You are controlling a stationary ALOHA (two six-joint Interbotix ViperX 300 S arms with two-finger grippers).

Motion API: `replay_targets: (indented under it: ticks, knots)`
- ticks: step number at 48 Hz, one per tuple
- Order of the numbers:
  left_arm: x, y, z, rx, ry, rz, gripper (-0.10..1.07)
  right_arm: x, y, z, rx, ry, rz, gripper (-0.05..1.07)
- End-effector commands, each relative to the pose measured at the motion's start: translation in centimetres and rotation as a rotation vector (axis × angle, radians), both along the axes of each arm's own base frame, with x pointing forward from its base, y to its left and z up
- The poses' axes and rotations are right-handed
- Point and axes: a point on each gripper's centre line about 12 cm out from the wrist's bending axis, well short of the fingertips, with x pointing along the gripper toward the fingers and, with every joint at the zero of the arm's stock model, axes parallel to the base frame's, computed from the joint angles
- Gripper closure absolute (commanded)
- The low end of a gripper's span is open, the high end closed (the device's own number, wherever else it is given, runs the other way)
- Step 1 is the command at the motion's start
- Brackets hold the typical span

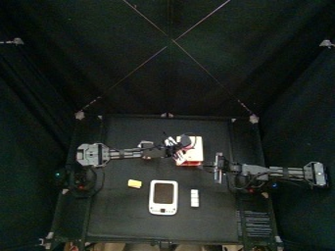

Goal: Grab salmon sushi

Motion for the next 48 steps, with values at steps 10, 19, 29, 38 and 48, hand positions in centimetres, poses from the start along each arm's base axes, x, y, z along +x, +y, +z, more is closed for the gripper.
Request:
replay_targets:
  ticks: [10,19,29,38,48]
  knots:
    - [-0.2,-0.2,4.0,0.015,-0.091,-0.007,0.37,0.2,-0.1,0.4,-0.001,-0.009,-0.003,1.02]
    - [-0.3,-0.3,4.6,0.016,-0.104,-0.010,0.37,0.2,-0.1,0.4,0.000,-0.009,-0.005,1.02]
    - [-0.3,-0.6,4.4,0.016,-0.099,-0.015,0.37,0.2,-0.1,0.4,-0.001,-0.009,-0.004,1.02]
    - [-0.3,-0.6,4.3,0.017,-0.095,-0.016,0.37,0.2,-0.1,0.4,0.000,-0.011,-0.005,1.02]
    - [-0.4,-0.7,4.4,0.020,-0.094,-0.021,0.37,0.2,-0.1,0.4,0.000,-0.009,-0.005,1.02]
